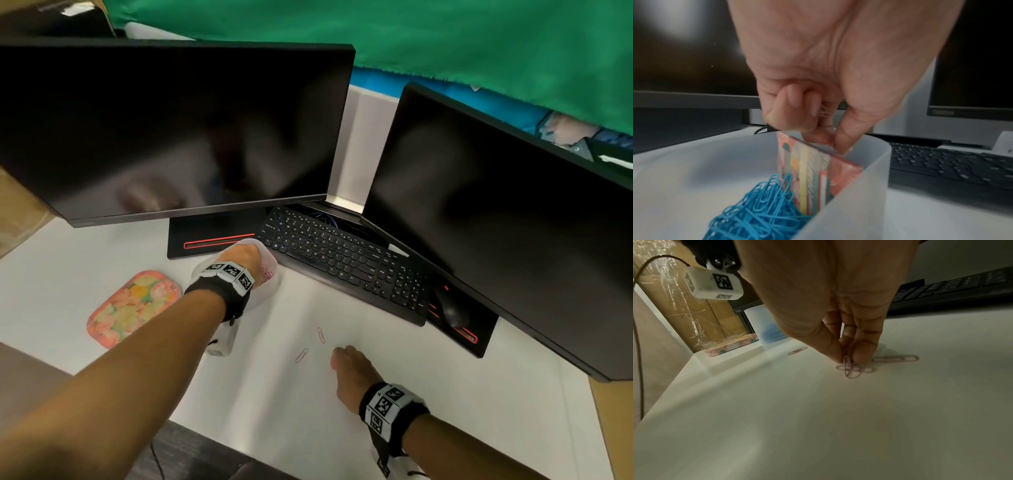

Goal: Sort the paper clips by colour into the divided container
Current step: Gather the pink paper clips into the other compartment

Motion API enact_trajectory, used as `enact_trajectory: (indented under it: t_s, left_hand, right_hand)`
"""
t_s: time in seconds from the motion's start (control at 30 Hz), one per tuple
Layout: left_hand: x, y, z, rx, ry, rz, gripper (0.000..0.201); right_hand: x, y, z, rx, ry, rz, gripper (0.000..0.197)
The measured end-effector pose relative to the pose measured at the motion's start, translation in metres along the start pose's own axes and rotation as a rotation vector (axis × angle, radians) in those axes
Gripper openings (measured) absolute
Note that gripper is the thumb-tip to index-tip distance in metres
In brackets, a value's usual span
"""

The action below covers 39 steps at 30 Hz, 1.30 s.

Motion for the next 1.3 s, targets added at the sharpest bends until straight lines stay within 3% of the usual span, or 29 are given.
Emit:
enact_trajectory:
  t_s: [0.1, 0.33, 0.53, 0.67, 0.77, 0.9, 1.07, 1.17, 1.3]
  left_hand:
    - [0.000, 0.000, 0.007, -0.016, 0.032, 0.055, 0.046]
    - [0.006, -0.007, 0.006, -0.026, 0.122, -0.181, 0.039]
    - [0.016, -0.035, -0.003, -0.009, 0.234, -0.479, 0.033]
    - [0.008, -0.057, -0.015, -0.021, 0.341, -0.652, 0.016]
    - [-0.008, -0.054, -0.031, -0.091, 0.315, -0.642, 0.016]
    - [-0.035, -0.030, -0.046, -0.218, 0.261, -0.537, 0.015]
    - [-0.085, 0.011, -0.046, -0.326, 0.125, -0.301, 0.013]
    - [-0.113, 0.036, -0.046, -0.372, 0.032, -0.159, 0.024]
    - [-0.136, 0.061, -0.049, -0.408, 0.023, 0.040, 0.037]
  right_hand:
    - [0.001, 0.001, -0.001, 0.005, 0.003, 0.043, 0.036]
    - [0.019, -0.007, 0.017, -0.049, 0.048, 0.253, 0.028]
    - [0.085, -0.082, 0.056, 0.016, 0.095, 0.505, 0.031]
    - [0.129, -0.143, 0.084, 0.129, 0.172, 0.481, 0.022]
    - [0.140, -0.166, 0.104, 0.102, 0.222, 0.410, 0.020]
    - [0.136, -0.175, 0.112, 0.121, 0.181, 0.338, 0.022]
    - [0.139, -0.138, 0.090, 0.223, 0.243, 0.332, 0.025]
    - [0.120, -0.081, 0.066, 0.162, 0.156, 0.165, 0.024]
    - [0.079, 0.001, 0.026, 0.056, 0.058, 0.028, 0.021]
Point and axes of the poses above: each hand's wrist, its own z-axis towards the middle knuckle, its own x-axis out of the back of the hand, y = z × x, the point moved 6 cm from there along z, towards the middle knuckle, and after that the axes turned 5 degrees about z, right-handed, at the moved point
